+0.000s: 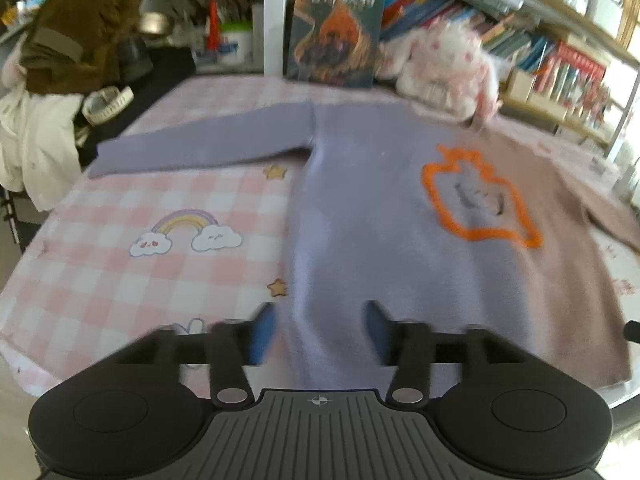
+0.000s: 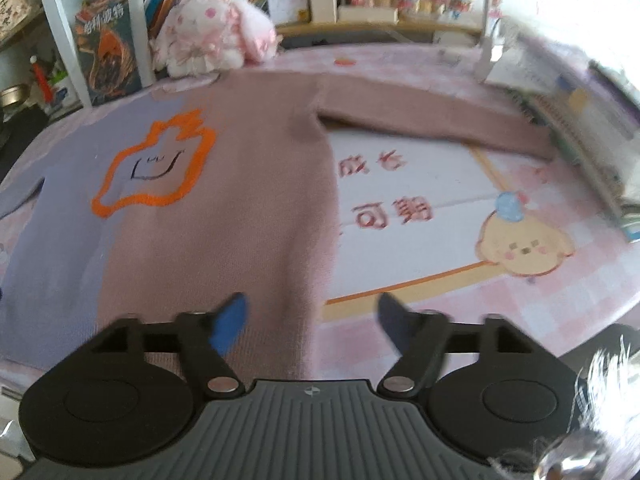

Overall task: Fold clothes
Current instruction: 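Open both grippers and lift them off the hem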

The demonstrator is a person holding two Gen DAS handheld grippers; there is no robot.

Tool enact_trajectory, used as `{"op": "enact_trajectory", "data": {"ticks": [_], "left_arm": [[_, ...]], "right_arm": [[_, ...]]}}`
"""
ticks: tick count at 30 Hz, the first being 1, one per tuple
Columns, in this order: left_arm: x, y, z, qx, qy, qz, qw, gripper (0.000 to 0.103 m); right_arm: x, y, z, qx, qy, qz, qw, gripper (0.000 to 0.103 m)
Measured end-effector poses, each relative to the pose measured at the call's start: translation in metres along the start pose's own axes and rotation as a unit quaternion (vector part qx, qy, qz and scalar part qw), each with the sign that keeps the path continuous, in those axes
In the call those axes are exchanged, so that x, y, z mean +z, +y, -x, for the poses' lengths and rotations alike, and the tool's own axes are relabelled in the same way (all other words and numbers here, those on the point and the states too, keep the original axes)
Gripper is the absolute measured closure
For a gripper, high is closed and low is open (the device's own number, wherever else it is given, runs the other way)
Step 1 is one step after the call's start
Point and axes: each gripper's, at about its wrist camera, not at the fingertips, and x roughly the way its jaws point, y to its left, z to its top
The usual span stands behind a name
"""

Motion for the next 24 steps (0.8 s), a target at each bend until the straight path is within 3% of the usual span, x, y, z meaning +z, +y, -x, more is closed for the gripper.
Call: {"op": "enact_trajectory", "data": {"ticks": [2, 6, 18, 24], "left_arm": [[-0.003, -0.013, 0.011, 0.008, -0.018, -0.019, 0.9996, 0.026], [-0.007, -0.037, 0.025, 0.024, -0.036, -0.061, 0.9972, 0.020], [-0.016, -0.042, 0.021, 0.025, -0.020, -0.094, 0.9951, 0.018], [-0.009, -0.026, 0.009, -0.005, -0.017, -0.114, 0.9933, 0.018]], "right_arm": [[-0.001, 0.002, 0.009, -0.001, -0.014, 0.008, 1.000, 0.018], [-0.003, 0.009, 0.021, -0.002, -0.035, 0.025, 0.999, 0.014], [-0.015, 0.036, 0.023, 0.012, -0.041, 0.057, 0.997, 0.011], [-0.018, 0.048, 0.024, -0.010, -0.043, 0.042, 0.998, 0.011]]}}
